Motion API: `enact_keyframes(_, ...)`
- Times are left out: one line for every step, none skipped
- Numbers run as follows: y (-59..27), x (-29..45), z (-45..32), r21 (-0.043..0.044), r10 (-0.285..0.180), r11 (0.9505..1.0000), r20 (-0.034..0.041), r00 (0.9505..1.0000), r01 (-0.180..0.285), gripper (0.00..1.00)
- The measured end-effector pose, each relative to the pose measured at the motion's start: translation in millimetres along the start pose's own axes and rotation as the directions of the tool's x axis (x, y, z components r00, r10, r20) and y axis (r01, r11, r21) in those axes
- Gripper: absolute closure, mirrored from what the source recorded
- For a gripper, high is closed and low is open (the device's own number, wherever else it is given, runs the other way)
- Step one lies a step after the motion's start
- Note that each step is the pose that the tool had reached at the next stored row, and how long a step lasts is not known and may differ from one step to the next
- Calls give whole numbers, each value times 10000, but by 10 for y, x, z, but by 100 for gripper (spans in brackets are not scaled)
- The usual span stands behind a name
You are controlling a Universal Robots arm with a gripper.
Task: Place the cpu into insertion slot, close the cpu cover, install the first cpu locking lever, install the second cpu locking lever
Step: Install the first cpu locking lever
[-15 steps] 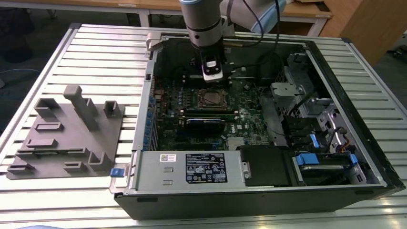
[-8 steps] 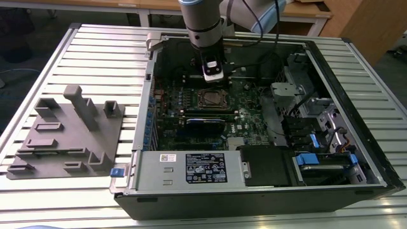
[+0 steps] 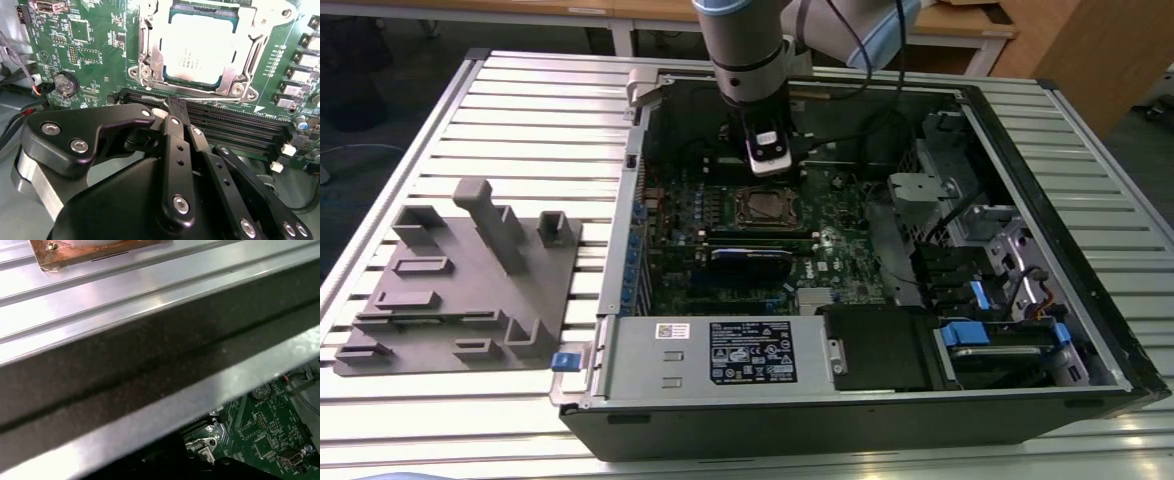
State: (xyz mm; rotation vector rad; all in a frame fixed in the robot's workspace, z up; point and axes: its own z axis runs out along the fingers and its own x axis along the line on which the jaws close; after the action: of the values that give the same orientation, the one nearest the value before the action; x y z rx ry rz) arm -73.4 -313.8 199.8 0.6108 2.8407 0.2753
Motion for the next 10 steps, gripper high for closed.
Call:
enact_keyframes(-6, -3, 0, -4, -32, 10000, -7, 10000, 32, 89)
enact_keyframes(-21, -9, 0, -20, -109, 9999, -25, 9999, 109, 89)
enact_keyframes(-27, -12, 0, -27, -145, 9999, -34, 9999, 145, 89)
enact_keyframes(-31, -13, 0, -32, -179, 9998, -41, 9998, 178, 89)
enact_keyframes(-32, -13, 1, -37, -210, 9998, -47, 9998, 210, 89)
enact_keyframes(-32, -13, 2, -39, -230, 9997, -52, 9997, 230, 89)
enact_keyframes(-32, -13, 2, -38, -238, 9997, -54, 9997, 238, 89)
enact_keyframes(-31, -13, 4, -40, -240, 9997, -54, 9997, 240, 89)
enact_keyframes(-29, -11, 5, -41, -241, 9997, -54, 9997, 240, 89)
enact_keyframes(-25, -9, 7, -40, -239, 9997, -54, 9997, 239, 89)
